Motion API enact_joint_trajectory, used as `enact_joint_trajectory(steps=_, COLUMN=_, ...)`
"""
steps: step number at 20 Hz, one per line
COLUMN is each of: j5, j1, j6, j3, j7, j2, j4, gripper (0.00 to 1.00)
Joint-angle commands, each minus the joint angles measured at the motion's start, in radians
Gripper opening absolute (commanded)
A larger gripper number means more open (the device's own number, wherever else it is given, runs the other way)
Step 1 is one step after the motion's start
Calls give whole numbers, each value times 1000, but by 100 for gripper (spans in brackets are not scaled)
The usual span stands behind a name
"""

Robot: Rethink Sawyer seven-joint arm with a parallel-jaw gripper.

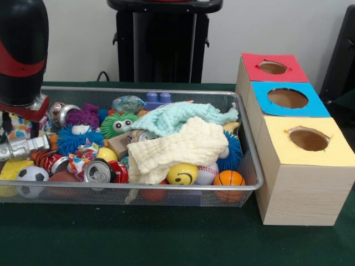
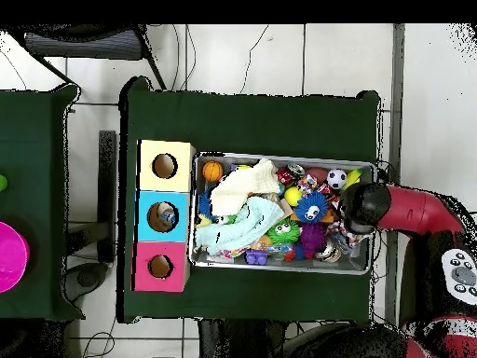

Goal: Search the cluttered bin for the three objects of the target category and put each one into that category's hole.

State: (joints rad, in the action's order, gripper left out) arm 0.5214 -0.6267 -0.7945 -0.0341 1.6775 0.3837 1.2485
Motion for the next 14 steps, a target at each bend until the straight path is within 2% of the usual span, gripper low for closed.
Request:
enact_joint_trajectory(steps=1, j5=52, j1=5, j6=-94, j3=-47, j7=-144, j2=-107, j4=-2, gripper=100)
enact_joint_trajectory(steps=9, j5=58, j1=4, j6=-75, j3=-47, j7=-145, j2=-101, j4=16, gripper=100)
enact_joint_trajectory(steps=10, j5=59, j1=4, j6=-67, j3=-48, j7=-146, j2=-99, j4=19, gripper=0)
enact_joint_trajectory(steps=14, j5=54, j1=15, j6=-75, j3=-38, j7=-135, j2=-65, j4=45, gripper=0)
